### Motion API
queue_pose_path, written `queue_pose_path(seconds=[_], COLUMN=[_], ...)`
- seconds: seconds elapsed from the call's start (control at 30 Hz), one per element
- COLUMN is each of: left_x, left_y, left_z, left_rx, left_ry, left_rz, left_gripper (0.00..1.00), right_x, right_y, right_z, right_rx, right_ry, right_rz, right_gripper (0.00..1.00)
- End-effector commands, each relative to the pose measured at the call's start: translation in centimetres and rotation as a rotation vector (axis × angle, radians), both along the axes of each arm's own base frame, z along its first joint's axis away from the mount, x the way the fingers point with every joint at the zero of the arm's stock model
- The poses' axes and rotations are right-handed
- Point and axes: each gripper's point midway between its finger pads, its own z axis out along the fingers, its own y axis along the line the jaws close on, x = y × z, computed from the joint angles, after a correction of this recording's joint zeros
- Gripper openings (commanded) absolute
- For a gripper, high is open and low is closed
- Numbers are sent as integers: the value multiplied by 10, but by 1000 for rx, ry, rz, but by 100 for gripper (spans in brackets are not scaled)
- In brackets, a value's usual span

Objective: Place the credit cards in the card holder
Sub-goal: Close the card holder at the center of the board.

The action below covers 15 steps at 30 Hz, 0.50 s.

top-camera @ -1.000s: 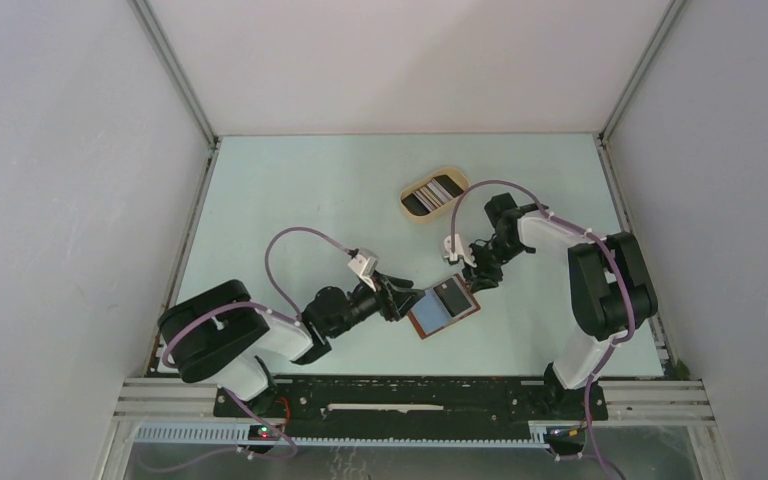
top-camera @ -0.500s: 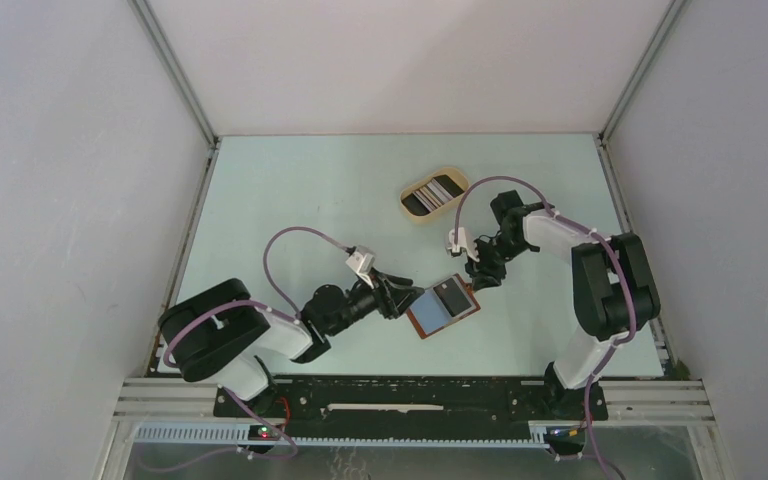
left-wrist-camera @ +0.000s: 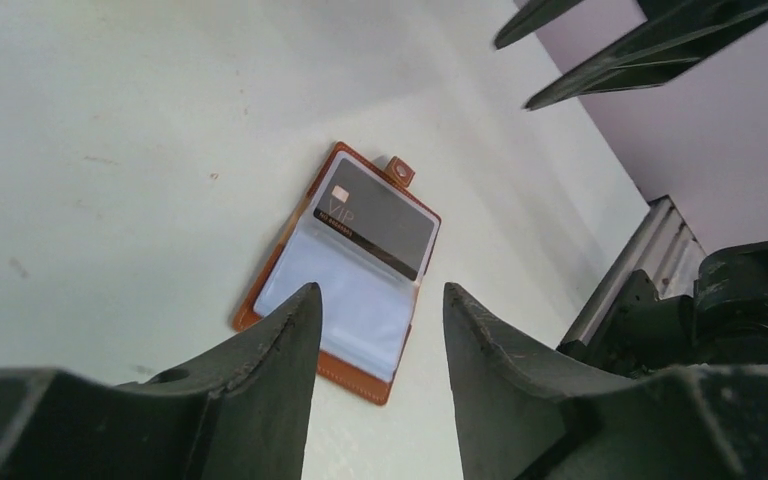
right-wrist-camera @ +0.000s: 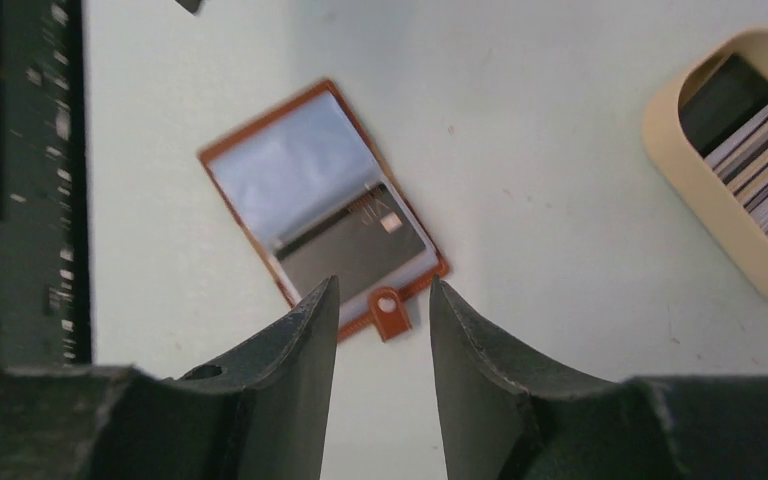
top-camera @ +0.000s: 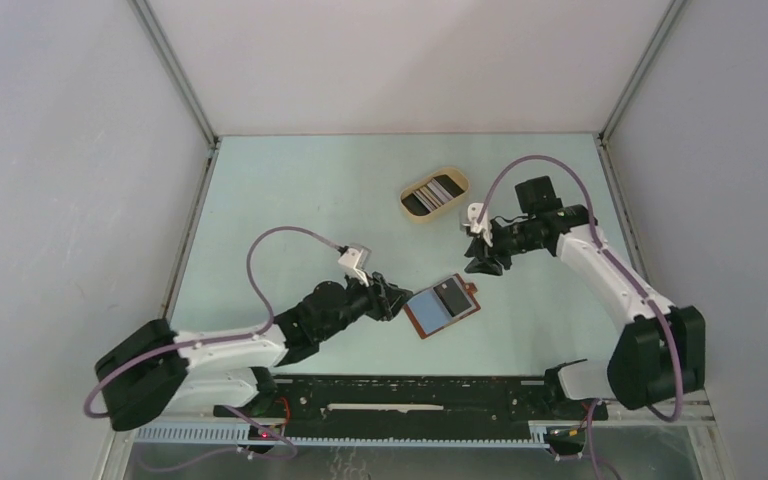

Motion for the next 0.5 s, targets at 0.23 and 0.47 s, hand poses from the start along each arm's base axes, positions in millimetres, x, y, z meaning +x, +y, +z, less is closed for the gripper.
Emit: queue_pose_path(seconds=[0.23, 0.47], left_x=[-8, -23], left_y=[52, 57], left_z=[39, 20], left_rx=[38, -198], left_ry=[-50, 113], left_rz=[201, 204], left_gripper=[84, 99], right_x=[-52, -24], right_y=[15, 3], right_z=[20, -35], right_rx=[117, -142], right_ry=[394, 410], right_rz=[-123, -360], right_gripper=[46, 44])
